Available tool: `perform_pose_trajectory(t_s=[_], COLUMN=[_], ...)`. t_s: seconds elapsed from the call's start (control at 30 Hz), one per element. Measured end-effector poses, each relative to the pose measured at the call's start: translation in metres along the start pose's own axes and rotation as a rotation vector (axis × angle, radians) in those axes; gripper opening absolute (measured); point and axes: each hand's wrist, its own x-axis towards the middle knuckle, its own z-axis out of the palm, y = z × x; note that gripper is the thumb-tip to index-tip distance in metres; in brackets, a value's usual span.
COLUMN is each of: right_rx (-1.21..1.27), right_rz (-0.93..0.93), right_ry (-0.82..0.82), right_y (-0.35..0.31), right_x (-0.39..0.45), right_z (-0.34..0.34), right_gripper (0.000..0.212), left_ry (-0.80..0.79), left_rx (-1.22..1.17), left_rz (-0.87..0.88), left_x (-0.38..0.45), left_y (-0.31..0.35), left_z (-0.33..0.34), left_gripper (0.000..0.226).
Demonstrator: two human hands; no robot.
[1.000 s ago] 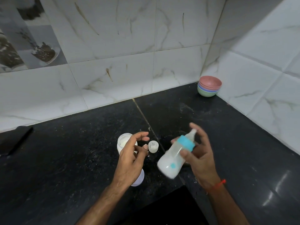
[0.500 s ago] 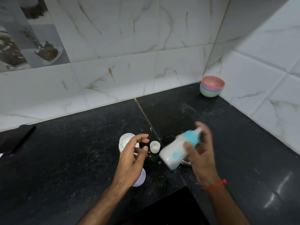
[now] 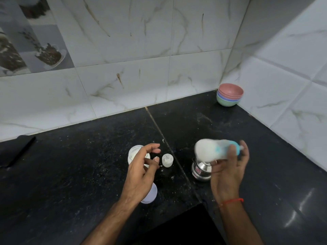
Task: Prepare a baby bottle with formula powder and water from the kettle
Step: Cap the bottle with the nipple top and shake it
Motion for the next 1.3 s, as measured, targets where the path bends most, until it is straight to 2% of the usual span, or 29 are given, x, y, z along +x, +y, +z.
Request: perform_pose_trajectory(t_s=[0.03, 0.07, 0.13, 0.17, 0.2, 0.3, 0.33, 0.37, 0.4, 0.47, 0.5, 0.6, 0.63, 0.73, 0.77, 0.8, 0.87, 0.9, 0.93, 1.03, 1.07, 1.1, 1.17, 1.2, 1.23, 1.3], right_rx=[-0.004, -0.098, -0.376, -0.418, -0.378, -0.055, -0.064, -0.133, -0.236, -0.321, -0.277, -0.021, -0.032, -0.298, -0.305, -0.250, -0.041, -0.007, -0.047, -0.296, -0.290, -0.214, -0.027, -0.036, -0.103, -0.307], right_rz=[-0.002, 0.009, 0.044, 0.042, 0.009, -0.029, -0.043, -0.035, -0.005, 0.039, 0.019, 0.001, 0.004, 0.020, -0.002, -0.031, -0.045, -0.055, -0.064, -0.055, -0.073, -0.091, -0.106, -0.115, -0.108, -0.036], right_ry=[0.011, -0.069, -0.356, -0.440, -0.413, -0.007, 0.027, -0.031, -0.156, -0.306, -0.269, 0.046, 0.037, -0.307, -0.344, -0.285, -0.029, 0.040, 0.025, -0.272, -0.278, -0.206, 0.052, 0.103, 0.058, -0.189], right_y=[0.000, 0.001, 0.000, -0.003, -0.004, -0.007, -0.004, -0.001, 0.004, 0.005, 0.003, -0.002, -0.001, 0.000, -0.001, -0.002, -0.005, -0.004, -0.001, 0.001, -0.001, -0.004, -0.005, -0.002, 0.002, 0.011], right_x=[0.002, 0.002, -0.007, -0.012, -0.011, 0.000, 0.001, -0.002, -0.008, -0.017, -0.016, 0.000, 0.002, -0.013, -0.015, -0.010, 0.002, 0.006, 0.006, -0.012, -0.013, -0.009, 0.004, 0.008, 0.006, -0.009], right_z=[-0.001, -0.002, -0.002, 0.000, 0.000, 0.008, 0.007, 0.008, 0.008, 0.006, 0.005, 0.006, 0.006, 0.008, 0.009, 0.008, 0.010, 0.009, 0.008, 0.006, 0.006, 0.007, 0.008, 0.005, 0.003, -0.001], right_gripper=[0.056, 0.060, 0.077, 0.081, 0.081, 0.078, 0.069, 0.064, 0.065, 0.077, 0.082, 0.086, 0.087, 0.086, 0.084, 0.080, 0.067, 0.062, 0.062, 0.075, 0.076, 0.076, 0.064, 0.056, 0.052, 0.061], left_ry=[-0.004, -0.013, -0.031, -0.035, -0.033, -0.010, -0.009, -0.015, -0.023, -0.031, -0.026, -0.002, 0.000, -0.006, -0.005, -0.003, 0.005, 0.006, 0.003, -0.001, 0.002, 0.005, 0.012, 0.011, 0.006, -0.003], left_rx=[-0.002, 0.001, 0.009, 0.011, 0.012, -0.002, -0.004, -0.002, 0.005, 0.017, 0.017, 0.008, 0.005, 0.003, 0.002, -0.001, -0.011, -0.016, -0.019, -0.009, -0.005, -0.005, -0.018, -0.020, -0.015, 0.003], left_rz=[-0.001, -0.001, -0.001, -0.002, -0.001, 0.005, 0.003, -0.001, -0.001, 0.000, 0.004, 0.005, 0.001, -0.004, -0.002, 0.000, -0.004, -0.006, -0.008, -0.006, -0.007, -0.009, -0.014, -0.017, -0.016, -0.008], left_x=[0.000, -0.001, -0.001, -0.001, 0.000, 0.001, 0.001, 0.000, 0.000, -0.001, -0.001, 0.001, 0.001, 0.000, 0.000, 0.001, 0.002, 0.002, 0.001, 0.002, 0.003, 0.004, 0.006, 0.006, 0.006, 0.006], left_y=[0.000, 0.000, 0.001, 0.001, 0.001, 0.001, 0.001, 0.001, 0.001, 0.001, 0.001, 0.001, 0.000, 0.001, 0.002, 0.002, 0.003, 0.004, 0.004, 0.004, 0.005, 0.005, 0.005, 0.005, 0.005, 0.005], left_z=[0.000, 0.001, 0.003, 0.003, 0.003, 0.002, 0.002, 0.003, 0.003, 0.003, 0.003, 0.000, 0.000, 0.001, 0.001, 0.001, 0.000, -0.001, -0.001, -0.002, -0.002, -0.003, -0.003, -0.002, -0.002, 0.000], left_gripper=[0.036, 0.036, 0.037, 0.038, 0.038, 0.036, 0.036, 0.036, 0.037, 0.037, 0.037, 0.036, 0.036, 0.036, 0.036, 0.036, 0.035, 0.034, 0.034, 0.036, 0.036, 0.036, 0.036, 0.036, 0.036, 0.037])
